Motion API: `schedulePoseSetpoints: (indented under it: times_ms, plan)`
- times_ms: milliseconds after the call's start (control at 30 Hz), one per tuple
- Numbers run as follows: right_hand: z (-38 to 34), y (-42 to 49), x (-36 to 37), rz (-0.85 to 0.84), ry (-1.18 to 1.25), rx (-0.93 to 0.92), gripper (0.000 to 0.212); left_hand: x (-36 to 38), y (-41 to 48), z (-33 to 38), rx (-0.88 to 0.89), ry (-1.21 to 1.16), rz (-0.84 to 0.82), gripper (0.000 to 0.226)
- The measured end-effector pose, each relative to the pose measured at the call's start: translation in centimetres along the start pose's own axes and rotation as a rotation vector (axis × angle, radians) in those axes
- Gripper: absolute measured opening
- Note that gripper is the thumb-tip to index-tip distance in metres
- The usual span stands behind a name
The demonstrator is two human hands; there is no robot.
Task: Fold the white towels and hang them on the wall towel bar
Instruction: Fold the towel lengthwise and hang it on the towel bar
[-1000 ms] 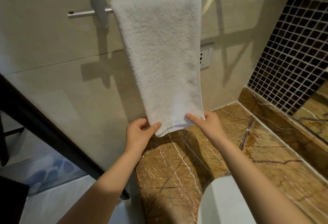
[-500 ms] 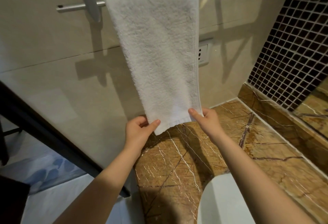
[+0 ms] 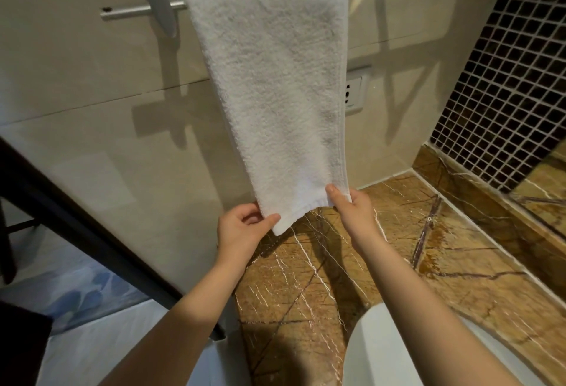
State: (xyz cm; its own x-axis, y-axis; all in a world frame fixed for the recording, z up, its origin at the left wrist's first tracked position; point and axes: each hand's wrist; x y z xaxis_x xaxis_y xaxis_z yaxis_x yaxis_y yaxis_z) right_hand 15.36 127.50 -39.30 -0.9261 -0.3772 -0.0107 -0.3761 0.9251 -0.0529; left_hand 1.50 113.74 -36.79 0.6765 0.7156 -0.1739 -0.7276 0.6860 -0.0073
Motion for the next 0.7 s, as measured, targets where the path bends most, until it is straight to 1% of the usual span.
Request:
schedulePoseSetpoints:
  times_ms: [67, 100, 133, 200, 267, 367, 467, 500, 600, 700]
  plan:
    - [0.5, -0.3, 0.5, 0.032, 0.025, 0.044, 0.022, 0.0, 0.0, -0.1, 0.000, 0.008, 0.006, 0.024]
    - [0.8, -0.5, 0.8, 0.055, 0.062, 0.079, 0.025, -0.1, -0.1, -0.1, 0.002, 0.012, 0.004, 0.022]
    - [1.0, -0.8, 1.3, 0.080, 0.128, 0.126, 0.025, -0.1, -0.1, -0.1, 0.001, 0.016, 0.002, 0.020]
    - [1.3, -1.5, 2.3, 0.110, 0.287, 0.233, 0.017, -0.2, -0.1, -0.3, 0.007, 0.021, 0.002, 0.015]
    - [1.7, -2.6, 3.3, 0.106, 0.345, 0.296, 0.018, -0.2, -0.2, -0.4, 0.010, 0.009, 0.012, 0.013]
    - [2.4, -4.4, 4.7, 0.085, 0.397, 0.341, 0.027, 0.0, -0.5, -0.6, -0.003, -0.034, 0.005, 0.011]
    - [2.6, -5.8, 5.7, 0.043, 0.513, 0.385, 0.026, 0.1, -0.8, -0.4, -0.022, -0.059, -0.027, 0.016]
    - [2.7, -6.1, 5.9, 0.016, 0.528, 0.394, 0.024, 0.1, -0.9, -0.4, -0.023, -0.057, -0.038, 0.019]
    - [2.3, -6.7, 6.7, -0.082, 0.553, 0.418, 0.006, 0.1, -1.0, -0.6, -0.005, -0.035, -0.029, 0.021]
    - [1.9, -7.0, 7.4, -0.125, 0.602, 0.428, 0.021, 0.0, -0.7, -0.8, 0.016, 0.005, 0.009, 0.014]
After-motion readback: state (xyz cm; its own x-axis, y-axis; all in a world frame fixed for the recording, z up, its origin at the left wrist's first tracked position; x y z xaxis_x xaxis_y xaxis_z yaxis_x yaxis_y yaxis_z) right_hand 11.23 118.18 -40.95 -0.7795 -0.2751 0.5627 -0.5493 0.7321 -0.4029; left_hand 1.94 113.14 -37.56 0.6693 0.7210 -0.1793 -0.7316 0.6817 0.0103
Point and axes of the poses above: each hand's wrist, its own y-axis towards the middle knuckle, its own x-axis out of the palm, z = x × y
